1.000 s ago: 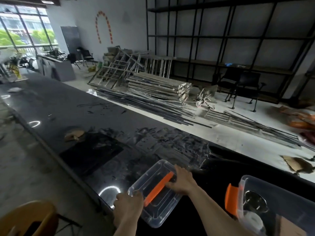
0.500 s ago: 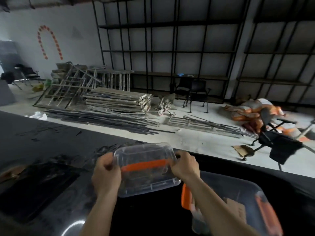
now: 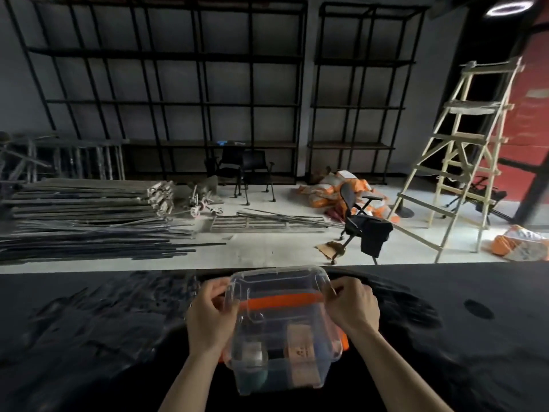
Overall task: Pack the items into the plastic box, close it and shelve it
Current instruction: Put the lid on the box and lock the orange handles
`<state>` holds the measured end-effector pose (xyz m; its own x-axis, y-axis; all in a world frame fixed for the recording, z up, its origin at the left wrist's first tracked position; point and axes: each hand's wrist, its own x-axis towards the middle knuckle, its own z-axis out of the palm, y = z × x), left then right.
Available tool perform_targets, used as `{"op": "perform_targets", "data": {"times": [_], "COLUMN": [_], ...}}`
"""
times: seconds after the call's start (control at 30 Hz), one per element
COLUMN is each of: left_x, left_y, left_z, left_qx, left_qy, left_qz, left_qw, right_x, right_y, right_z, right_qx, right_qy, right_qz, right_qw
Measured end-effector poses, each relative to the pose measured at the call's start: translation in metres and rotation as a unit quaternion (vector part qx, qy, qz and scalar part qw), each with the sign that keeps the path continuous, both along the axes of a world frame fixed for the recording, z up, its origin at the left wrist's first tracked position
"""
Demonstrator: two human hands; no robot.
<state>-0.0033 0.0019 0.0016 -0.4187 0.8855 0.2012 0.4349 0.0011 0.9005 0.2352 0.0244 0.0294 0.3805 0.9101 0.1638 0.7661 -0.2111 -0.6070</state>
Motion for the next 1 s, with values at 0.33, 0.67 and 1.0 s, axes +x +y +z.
{"op": "perform_targets", "data": {"times": [0.33,0.67,1.0], "left_x": [0.001,-0.005,0.001], "left_y": [-0.008,-0.003,0.002], "left_z": [-0.029,-0.044,-0.034], "left_qx": [-0.049,-0.153,-0.230], "left_qy": [0.087,-0.013,0.022], "left_qz": [0.018,0.047,0.081], "left_qw": [0.995,0.987,0.970], "right_x": [-0.006,0.001,0.004], "right_y": [-0.015,0.002,-0.001], "right_z": [-0.036,-0.039,-0.038], "right_qx": [-0.032,-0.136,-0.161], "right_qy": [-0.029,0.126,0.205], "right_qz": [-0.004,-0.029,-0.075], "right_qw": [0.999,0.982,0.963]}}
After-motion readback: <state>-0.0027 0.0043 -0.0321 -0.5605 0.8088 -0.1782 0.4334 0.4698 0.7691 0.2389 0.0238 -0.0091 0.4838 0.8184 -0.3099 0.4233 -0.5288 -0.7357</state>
